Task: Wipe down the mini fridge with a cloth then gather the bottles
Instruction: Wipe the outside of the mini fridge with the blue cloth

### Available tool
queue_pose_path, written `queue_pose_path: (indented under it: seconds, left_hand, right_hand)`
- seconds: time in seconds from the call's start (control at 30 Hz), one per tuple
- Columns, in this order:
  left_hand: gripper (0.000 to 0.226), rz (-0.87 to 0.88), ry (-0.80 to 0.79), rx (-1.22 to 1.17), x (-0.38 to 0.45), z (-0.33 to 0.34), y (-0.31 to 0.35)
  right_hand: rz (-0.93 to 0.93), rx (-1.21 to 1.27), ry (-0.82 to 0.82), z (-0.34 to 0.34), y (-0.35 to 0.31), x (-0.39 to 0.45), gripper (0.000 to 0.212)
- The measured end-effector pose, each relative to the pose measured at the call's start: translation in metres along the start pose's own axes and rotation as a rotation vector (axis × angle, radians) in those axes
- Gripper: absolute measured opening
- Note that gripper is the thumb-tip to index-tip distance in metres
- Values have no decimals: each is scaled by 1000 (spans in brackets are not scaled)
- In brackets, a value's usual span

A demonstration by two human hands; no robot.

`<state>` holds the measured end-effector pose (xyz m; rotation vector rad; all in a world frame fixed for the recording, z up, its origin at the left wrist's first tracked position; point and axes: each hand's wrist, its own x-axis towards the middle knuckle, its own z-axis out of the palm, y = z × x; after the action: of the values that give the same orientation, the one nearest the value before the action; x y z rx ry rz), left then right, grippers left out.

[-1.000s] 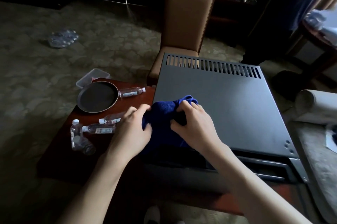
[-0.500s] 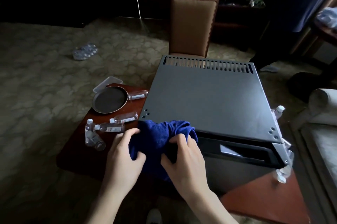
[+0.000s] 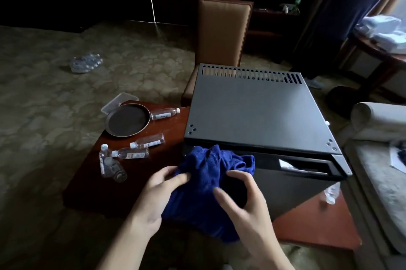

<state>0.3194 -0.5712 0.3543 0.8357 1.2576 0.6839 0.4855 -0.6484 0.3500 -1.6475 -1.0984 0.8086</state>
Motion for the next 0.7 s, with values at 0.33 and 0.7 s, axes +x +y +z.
queue_pose_path:
  seconds: [0.33, 0.7]
  left_hand:
    - [26, 129, -63, -228, -29, -25, 6]
    - [36, 528, 254, 511, 25, -11, 33]
  right_hand:
    - [-21, 146, 273, 22, -38, -12, 41]
    - [153, -285, 190, 52, -31, 54, 47]
